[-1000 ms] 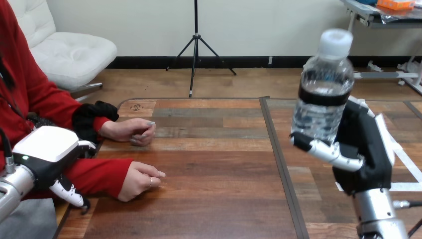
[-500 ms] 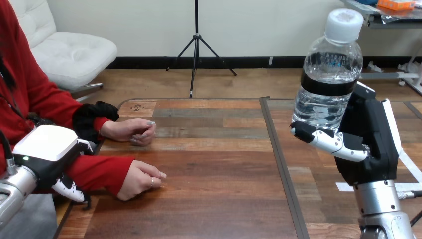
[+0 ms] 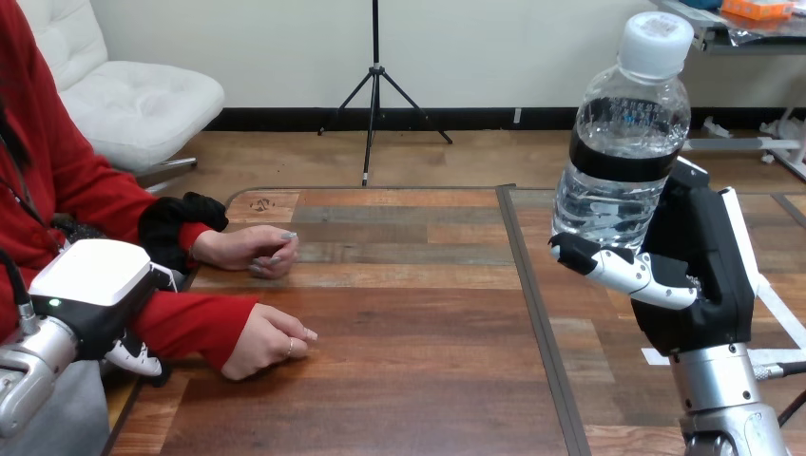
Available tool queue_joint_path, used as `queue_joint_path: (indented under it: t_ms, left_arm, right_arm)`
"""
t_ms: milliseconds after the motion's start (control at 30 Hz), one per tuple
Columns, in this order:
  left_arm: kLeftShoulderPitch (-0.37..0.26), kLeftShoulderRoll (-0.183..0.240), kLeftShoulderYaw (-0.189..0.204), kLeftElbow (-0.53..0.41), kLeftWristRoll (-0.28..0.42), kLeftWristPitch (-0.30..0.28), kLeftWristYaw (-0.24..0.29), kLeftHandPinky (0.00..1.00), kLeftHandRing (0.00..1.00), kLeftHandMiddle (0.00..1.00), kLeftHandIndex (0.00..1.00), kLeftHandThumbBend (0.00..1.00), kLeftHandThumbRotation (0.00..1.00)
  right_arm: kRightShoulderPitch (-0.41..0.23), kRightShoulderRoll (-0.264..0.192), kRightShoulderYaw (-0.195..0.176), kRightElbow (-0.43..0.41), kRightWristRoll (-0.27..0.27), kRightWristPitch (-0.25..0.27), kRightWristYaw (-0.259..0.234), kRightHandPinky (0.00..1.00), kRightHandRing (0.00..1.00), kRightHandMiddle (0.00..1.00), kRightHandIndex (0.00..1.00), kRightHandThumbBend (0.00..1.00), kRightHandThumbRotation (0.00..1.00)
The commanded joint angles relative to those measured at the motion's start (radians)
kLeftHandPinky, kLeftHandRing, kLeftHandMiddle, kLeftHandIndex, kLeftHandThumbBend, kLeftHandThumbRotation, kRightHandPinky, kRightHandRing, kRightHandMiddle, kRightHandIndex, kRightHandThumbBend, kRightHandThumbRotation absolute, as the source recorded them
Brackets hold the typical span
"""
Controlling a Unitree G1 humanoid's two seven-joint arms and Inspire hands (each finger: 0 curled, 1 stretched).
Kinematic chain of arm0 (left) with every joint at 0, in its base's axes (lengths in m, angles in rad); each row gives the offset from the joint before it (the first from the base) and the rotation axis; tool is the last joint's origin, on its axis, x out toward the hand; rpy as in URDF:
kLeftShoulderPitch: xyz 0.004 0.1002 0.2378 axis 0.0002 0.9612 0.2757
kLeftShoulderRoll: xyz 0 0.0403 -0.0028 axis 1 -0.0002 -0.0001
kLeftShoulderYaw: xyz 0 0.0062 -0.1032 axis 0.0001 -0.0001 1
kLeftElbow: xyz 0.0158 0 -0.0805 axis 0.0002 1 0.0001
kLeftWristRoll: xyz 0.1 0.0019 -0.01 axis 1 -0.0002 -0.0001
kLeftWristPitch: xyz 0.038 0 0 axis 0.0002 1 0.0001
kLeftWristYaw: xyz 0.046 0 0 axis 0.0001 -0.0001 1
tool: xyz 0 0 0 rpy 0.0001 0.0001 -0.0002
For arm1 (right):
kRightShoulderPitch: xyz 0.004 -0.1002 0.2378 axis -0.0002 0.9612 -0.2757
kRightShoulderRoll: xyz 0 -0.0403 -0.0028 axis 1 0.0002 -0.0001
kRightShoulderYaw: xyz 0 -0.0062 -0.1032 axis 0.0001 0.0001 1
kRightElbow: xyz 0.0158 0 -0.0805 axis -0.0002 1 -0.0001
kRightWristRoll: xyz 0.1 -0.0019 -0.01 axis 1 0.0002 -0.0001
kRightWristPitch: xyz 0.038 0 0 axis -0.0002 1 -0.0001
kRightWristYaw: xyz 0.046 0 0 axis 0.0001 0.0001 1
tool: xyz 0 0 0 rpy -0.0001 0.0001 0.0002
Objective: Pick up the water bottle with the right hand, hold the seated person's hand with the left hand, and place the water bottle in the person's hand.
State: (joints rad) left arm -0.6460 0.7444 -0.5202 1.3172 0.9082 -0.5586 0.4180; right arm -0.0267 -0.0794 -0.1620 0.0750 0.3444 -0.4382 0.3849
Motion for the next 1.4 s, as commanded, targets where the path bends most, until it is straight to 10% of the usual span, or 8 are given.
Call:
queue_joint_path:
  t_ms: [0,1367]
  left_arm:
    - [-0.045,-0.016,0.013,0.009,-0.037,-0.002,0.013,0.44,0.49,0.54,0.57,0.75,0.16]
    - [-0.043,-0.048,0.024,-0.022,-0.142,-0.123,0.035,0.45,0.51,0.56,0.58,0.72,0.20]
  right_arm:
    - [-0.027,-0.001,0.004,-0.057,0.010,0.003,-0.007,0.03,0.08,0.19,0.32,0.81,0.00]
    - [-0.043,-0.015,0.015,0.103,-0.020,-0.026,0.076,0.05,0.09,0.18,0.34,0.81,0.00]
